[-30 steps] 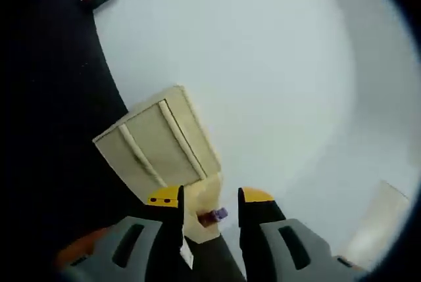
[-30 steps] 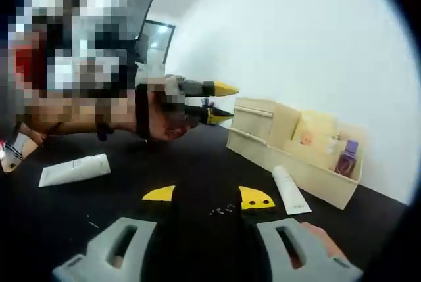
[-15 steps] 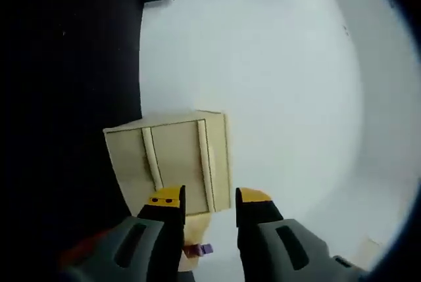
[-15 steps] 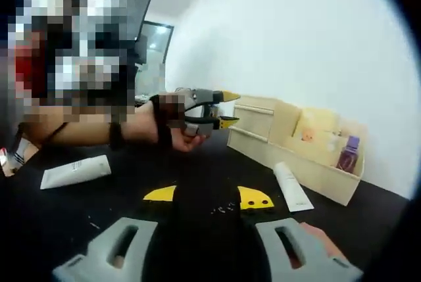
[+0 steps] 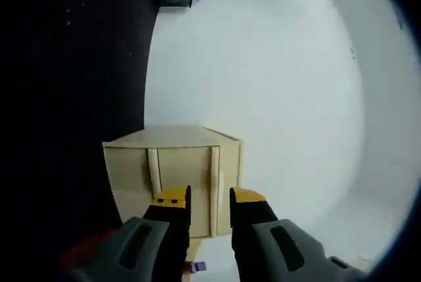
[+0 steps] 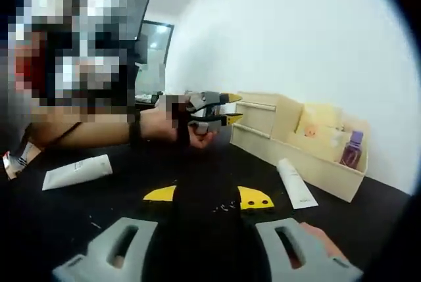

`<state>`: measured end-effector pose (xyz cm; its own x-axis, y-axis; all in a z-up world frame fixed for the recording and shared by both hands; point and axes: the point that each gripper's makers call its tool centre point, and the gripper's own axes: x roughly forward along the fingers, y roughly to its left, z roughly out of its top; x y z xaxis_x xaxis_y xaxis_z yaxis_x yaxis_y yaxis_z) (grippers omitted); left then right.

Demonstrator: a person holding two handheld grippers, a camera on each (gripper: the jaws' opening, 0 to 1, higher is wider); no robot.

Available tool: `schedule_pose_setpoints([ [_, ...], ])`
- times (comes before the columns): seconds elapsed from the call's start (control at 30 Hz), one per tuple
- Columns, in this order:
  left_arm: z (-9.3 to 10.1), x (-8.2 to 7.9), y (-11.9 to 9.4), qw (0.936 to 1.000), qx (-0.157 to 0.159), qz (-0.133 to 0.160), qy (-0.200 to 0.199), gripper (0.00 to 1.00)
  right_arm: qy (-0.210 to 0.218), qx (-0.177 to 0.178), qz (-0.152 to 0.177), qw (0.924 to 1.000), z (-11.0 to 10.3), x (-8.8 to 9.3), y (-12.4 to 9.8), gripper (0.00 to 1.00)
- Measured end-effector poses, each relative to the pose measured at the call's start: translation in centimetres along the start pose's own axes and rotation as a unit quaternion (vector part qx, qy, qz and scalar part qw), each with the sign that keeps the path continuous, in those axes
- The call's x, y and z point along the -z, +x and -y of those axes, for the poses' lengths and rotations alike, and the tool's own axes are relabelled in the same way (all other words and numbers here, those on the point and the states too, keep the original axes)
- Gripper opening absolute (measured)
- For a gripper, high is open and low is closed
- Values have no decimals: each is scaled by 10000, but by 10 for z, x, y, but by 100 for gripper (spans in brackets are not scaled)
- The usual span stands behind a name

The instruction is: Open the drawer, pick up the cosmetic bottles from the table one by one, place them into the drawer, release the gripper, close the drawer, and move the gripper away

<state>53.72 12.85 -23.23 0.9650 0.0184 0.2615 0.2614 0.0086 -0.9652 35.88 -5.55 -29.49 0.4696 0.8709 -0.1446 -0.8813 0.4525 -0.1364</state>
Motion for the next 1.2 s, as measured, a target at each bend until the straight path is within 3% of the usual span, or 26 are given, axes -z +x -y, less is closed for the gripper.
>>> schedule_pose_setpoints([
  [0.3, 3, 0, 0, 9998, 128, 78, -122, 16, 39, -30, -55, 10000, -2, 3, 1, 30],
  [0.43, 6, 5, 0, 9998, 221, 24, -13, 16, 2, -77, -118, 9999, -4, 5, 2, 30],
  [0.77, 7, -4, 7, 9993, 321, 207, -45, 13, -20, -147, -184, 9997, -2, 6, 2, 30],
  [1.2, 8, -6, 9, 9993, 315, 194, 21, 8, -27, -168, -229, 9996, 2, 4, 1, 30],
])
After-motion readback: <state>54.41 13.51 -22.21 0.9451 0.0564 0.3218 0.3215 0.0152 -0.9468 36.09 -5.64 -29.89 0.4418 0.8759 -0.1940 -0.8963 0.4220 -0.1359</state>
